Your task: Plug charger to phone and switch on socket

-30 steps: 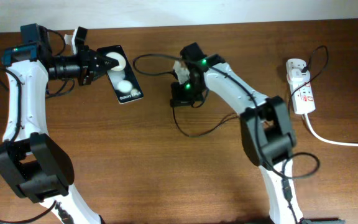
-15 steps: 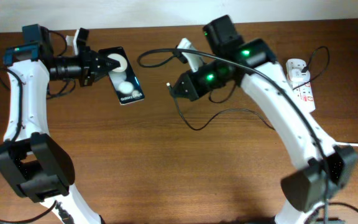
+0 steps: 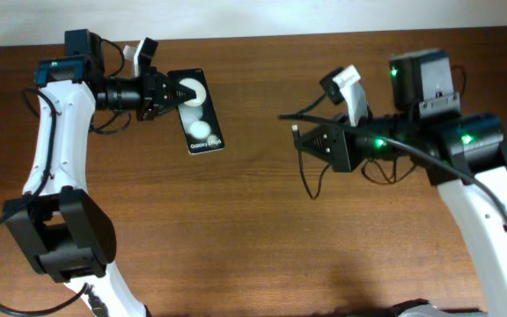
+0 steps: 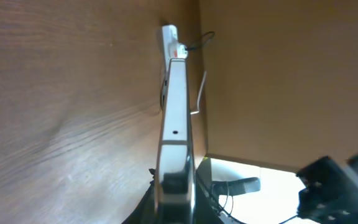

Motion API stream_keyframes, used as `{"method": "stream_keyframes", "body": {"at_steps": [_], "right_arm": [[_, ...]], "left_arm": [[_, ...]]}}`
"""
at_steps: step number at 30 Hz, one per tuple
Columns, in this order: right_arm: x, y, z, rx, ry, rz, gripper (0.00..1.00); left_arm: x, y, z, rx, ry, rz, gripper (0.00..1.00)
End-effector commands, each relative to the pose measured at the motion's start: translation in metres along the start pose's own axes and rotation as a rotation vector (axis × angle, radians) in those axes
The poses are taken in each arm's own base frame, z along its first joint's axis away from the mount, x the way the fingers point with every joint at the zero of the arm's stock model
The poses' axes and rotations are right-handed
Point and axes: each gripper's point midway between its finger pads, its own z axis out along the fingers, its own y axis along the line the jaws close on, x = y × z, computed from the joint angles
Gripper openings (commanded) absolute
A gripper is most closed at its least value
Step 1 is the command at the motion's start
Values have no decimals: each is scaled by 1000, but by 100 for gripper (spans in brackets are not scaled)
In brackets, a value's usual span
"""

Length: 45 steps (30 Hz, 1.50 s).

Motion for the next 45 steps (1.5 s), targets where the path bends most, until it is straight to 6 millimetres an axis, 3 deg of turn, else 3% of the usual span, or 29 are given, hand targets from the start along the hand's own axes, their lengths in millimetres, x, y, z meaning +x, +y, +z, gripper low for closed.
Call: {"method": "stream_keyframes", "body": {"at_steps": [1,5,10,14,21,23,31,45], "right_arm": [[21,-1,2,-19,-22,102,4],[43,-1,19,-134,6,142,4],[46,-18,37,-149,-18,213,4],[41,-15,58,-246,0,182,4],[41,4,127,-357,79,167,4],[40,6,135,-373,81,167,4],[35,18,132,-451,73,131,4],[28,21,131,-460,51,124,4]], "left_arm": [[5,-32,1,124,7,86,0],[9,-55,6,237,19,178,0],[7,-81,2,387,13,251,0],[6,-82,1,394,11,262,0],[6,-82,1,394,11,261,0],[6,-82,1,394,11,261,0],[6,-82,1,392,10,265,0],[9,-83,9,383,28,269,0]]}}
